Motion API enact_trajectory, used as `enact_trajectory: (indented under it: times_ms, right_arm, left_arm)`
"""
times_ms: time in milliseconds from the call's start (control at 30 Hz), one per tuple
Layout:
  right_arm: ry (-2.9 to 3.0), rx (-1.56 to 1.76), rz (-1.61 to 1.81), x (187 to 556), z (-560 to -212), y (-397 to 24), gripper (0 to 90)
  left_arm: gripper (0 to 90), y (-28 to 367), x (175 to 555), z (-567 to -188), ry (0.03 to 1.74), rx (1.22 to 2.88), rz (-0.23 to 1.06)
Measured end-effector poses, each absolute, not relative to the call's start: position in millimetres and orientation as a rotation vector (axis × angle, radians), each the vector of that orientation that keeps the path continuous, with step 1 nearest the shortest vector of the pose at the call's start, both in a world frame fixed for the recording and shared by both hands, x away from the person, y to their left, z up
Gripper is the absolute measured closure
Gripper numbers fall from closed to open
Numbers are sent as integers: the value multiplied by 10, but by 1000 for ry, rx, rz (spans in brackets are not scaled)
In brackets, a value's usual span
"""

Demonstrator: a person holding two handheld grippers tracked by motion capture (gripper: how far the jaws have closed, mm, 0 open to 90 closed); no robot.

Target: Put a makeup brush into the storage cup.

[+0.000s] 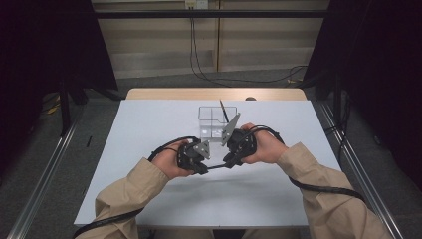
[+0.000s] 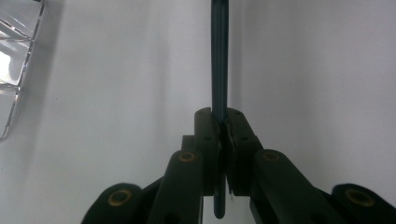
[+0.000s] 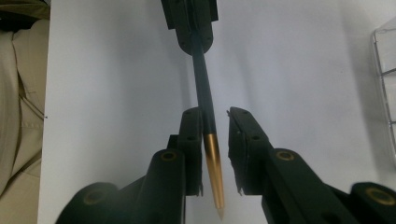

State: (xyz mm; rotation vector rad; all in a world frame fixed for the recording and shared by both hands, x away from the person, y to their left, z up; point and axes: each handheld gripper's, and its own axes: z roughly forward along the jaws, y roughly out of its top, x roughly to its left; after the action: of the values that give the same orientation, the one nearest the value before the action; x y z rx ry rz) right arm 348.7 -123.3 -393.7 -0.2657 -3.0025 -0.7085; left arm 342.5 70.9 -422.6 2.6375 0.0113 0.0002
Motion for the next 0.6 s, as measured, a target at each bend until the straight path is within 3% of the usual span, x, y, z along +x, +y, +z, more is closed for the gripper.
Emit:
enact_trajectory:
  times_ms: [500, 600]
  right_arm:
    - [-3002, -357, -759, 3543, -3977, -1337, 371]
    - [-2994, -381, -762, 3558, -3978, -1351, 260]
  left_arm:
    - [853, 799, 3457, -4209, 57, 2630, 16]
    - [853, 812, 3456, -4211, 68, 2626, 24]
